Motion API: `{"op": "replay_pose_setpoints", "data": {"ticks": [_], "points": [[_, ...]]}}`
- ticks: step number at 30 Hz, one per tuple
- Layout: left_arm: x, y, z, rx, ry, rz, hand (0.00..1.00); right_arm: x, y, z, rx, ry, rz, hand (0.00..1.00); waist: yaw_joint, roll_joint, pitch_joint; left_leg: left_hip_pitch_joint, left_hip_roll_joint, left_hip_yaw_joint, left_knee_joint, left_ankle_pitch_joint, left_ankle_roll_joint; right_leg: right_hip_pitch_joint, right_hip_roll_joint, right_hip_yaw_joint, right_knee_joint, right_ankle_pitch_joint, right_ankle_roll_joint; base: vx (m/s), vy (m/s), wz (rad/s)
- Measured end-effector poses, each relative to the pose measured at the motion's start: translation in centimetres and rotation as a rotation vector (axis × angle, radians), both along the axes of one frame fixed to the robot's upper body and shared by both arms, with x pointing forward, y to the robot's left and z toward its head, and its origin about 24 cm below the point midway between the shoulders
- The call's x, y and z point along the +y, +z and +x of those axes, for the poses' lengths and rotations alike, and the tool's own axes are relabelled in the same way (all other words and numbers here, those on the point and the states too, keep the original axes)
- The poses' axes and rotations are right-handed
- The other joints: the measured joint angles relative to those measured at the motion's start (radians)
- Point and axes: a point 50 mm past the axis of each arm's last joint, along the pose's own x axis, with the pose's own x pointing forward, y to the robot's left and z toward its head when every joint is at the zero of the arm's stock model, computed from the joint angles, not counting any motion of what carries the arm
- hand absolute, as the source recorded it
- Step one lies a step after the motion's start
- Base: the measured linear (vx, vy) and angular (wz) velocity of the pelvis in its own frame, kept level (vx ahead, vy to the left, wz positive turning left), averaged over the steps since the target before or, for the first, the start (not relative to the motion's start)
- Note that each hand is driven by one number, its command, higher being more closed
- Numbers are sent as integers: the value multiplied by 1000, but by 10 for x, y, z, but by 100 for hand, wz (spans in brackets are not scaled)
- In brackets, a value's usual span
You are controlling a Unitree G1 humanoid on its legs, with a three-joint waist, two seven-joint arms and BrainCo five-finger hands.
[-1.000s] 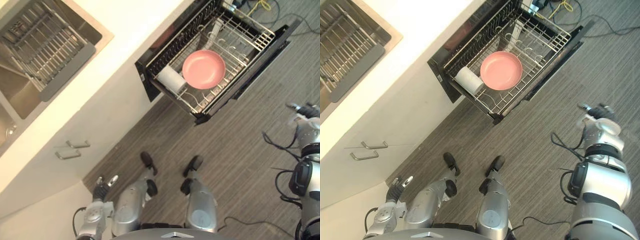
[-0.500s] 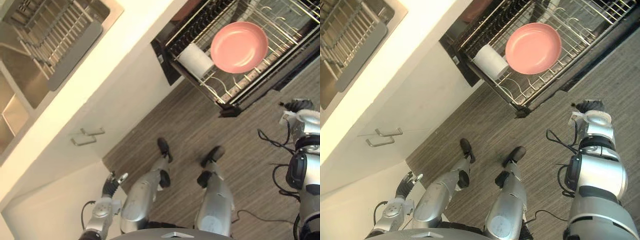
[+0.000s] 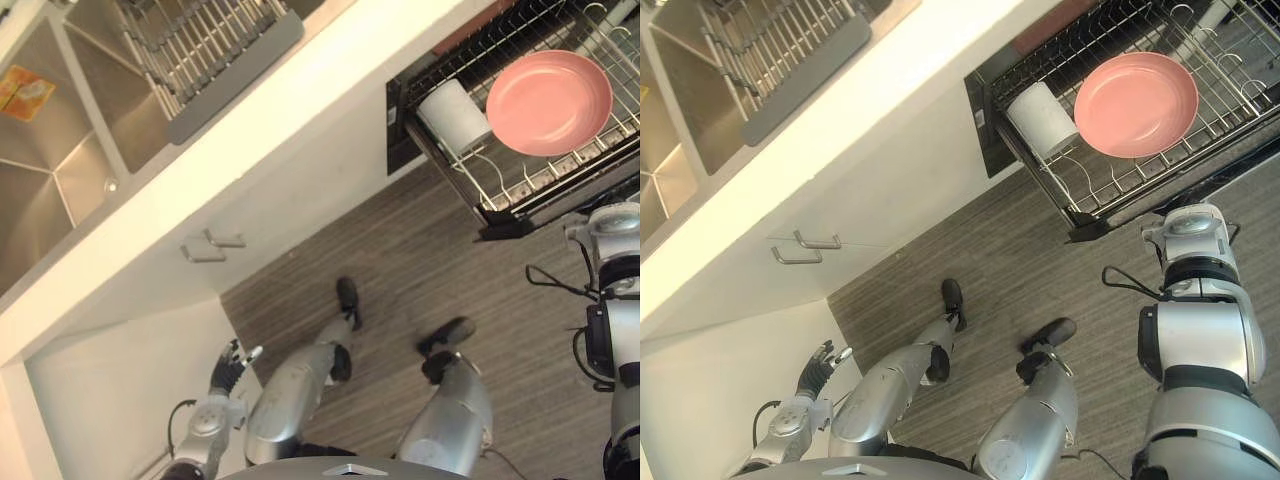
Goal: Walk over to the sink, pick up the cup, carry it to the dishwasher, place the cup inside the dishwasher, then close the dishwasher door
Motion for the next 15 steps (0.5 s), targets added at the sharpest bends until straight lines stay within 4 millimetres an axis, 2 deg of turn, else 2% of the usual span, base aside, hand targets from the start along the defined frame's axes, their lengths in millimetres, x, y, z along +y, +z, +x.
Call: {"op": "replay_pose_setpoints", "data": {"ticks": [3,5,7,10,15], "points": [[1,-3,-7,13,8,-9,0,1,0,1,5,4,-11,100,2,6,-4,24,-10,-50,0,5,2,50,-31,-53,53,-52,8,47,-41,50],[2,-7,-19,40,10,-15,0,3,4,3,-2,12,-22,100,5,11,-8,30,-16,-75,5,15,17,73,-48,-82,84,-79,10,61,-56,49],[2,-14,-40,91,5,-33,0,7,19,9,-42,31,-51,100,5,12,-9,37,-26,-99,17,16,18,104,-75,-115,123,-109,15,76,-73,44],[-2,-20,-60,135,14,-54,0,8,40,11,-135,36,-89,100,15,22,-16,63,-36,-131,20,13,13,166,-90,-167,144,-138,21,52,-55,43],[-9,-21,-69,120,-1,-73,0,10,54,12,-215,40,-113,100,43,42,-32,90,-52,-156,18,10,10,235,-115,-226,177,-172,33,15,-30,36]]}}
